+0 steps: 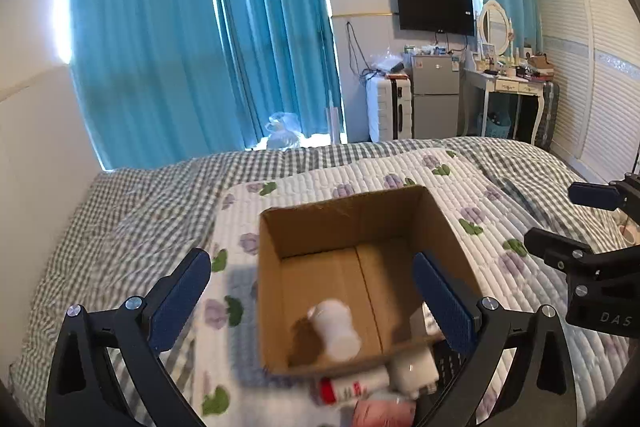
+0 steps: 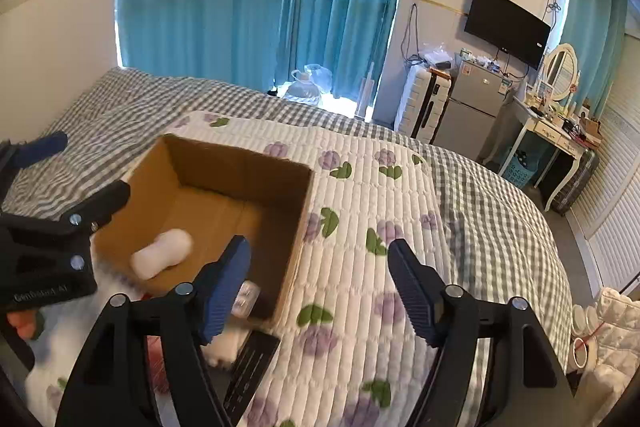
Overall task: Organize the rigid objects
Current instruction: 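Carry both held items over the box and open both tools to drop them in, then grasp the pink rose-printed card box with the left tool while the right tool grasps the black power bank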
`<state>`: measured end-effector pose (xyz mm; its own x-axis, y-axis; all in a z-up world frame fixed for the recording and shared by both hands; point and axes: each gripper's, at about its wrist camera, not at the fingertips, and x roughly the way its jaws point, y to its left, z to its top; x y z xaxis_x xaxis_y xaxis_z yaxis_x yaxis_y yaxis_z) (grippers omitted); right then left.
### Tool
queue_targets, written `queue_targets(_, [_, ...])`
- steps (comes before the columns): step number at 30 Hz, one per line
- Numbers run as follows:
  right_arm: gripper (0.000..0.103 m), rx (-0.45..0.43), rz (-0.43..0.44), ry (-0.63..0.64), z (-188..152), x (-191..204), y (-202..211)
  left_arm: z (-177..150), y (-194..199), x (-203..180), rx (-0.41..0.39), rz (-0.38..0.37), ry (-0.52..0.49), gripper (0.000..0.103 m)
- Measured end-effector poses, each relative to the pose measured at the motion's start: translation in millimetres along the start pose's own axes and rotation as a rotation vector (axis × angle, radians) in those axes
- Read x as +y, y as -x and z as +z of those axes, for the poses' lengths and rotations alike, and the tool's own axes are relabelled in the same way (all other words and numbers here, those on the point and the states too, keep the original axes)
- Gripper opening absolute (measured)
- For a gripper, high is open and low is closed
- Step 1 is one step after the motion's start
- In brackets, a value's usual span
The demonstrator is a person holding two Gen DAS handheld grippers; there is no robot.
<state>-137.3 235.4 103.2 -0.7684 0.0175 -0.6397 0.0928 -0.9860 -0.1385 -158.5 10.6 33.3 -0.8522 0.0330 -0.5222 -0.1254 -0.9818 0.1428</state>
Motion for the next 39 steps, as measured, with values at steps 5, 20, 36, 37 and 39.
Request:
queue_targets(5, [0.090,0.001,0.000,-0.029,-28.3,7.1,23.8,-29.2,17.9,6.6,0.025,0.034,0.018,0.103])
queue_targets(20, [0.090,0.270,0.051,-0.030,-125.8,29.7,-52.7,-151.3,-57.5,-24.9,0.311,-0.046,-0.011,0.103])
queue_targets(36, [0.090,0.282,0.021,-0.010,-130.1,36.1,-55.9,-176.3,-88.5,-47.7,0.467,-0.153,-0.077,0.074])
queue_targets(37, [0.090,0.279,0.017,-0.008,-130.5,36.5,-55.5,-175.3,-82.4,-49.6,0.446,-0.144,-0.091,0.070])
queue_targets(39, [0.090,0.269,0.012,-0.005,-130.9,36.7,-54.0,-173.9,-73.3,-49.6,0.418,-0.149,-0.095,0.070])
